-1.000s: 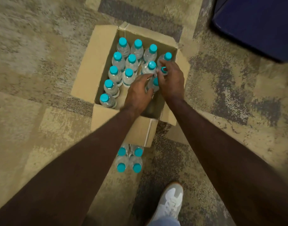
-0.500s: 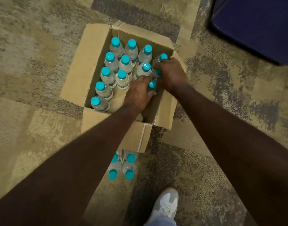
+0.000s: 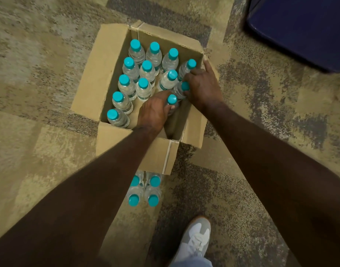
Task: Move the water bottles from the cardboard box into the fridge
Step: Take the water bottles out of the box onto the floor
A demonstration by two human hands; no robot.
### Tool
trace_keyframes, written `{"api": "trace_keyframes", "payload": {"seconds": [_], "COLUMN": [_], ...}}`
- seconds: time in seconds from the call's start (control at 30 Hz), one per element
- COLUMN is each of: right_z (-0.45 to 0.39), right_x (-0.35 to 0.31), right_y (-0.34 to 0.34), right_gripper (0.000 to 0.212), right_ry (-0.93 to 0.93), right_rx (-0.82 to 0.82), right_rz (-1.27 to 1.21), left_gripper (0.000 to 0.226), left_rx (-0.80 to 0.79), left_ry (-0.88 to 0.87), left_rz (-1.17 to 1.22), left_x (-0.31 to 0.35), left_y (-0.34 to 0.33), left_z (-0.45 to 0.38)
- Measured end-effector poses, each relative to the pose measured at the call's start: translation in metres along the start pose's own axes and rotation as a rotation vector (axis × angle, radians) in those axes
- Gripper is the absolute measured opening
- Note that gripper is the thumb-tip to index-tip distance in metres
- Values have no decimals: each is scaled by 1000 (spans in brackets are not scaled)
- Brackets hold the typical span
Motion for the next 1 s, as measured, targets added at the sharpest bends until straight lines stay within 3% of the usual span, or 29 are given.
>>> {"api": "trace_keyframes", "payload": {"seconds": [0.1, 0.47, 0.77, 1.0], "right_z": [13, 82, 142, 191], "right_x": [-2, -10, -25, -49], "right_y": [10, 66, 93, 87], "right_gripper": [37, 34, 33, 33], "right_ry": [-47, -361, -473, -528], "right_rx": [86, 426, 616, 666], "right_rz": [-62, -846, -1094, -1263], "left_gripper": [42, 41, 41, 38], "left_rx": [73, 200, 205, 210], "left_ry": [-44, -179, -185, -147], "left_rz": [18, 340, 450, 560], "left_x": [-3, 22, 28, 19], "left_y": [14, 82, 103, 111], "left_z": [12, 38, 81, 128]}}
Point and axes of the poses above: each hand's wrist, its own z-axis away from the middle knuckle, its own y-axis out of the back of the hand, x = y × z, the point moved 6 cm from there along -z, towards the middle knuckle, and after that the axes turned 4 degrees about -x, right-handed, at the moved point
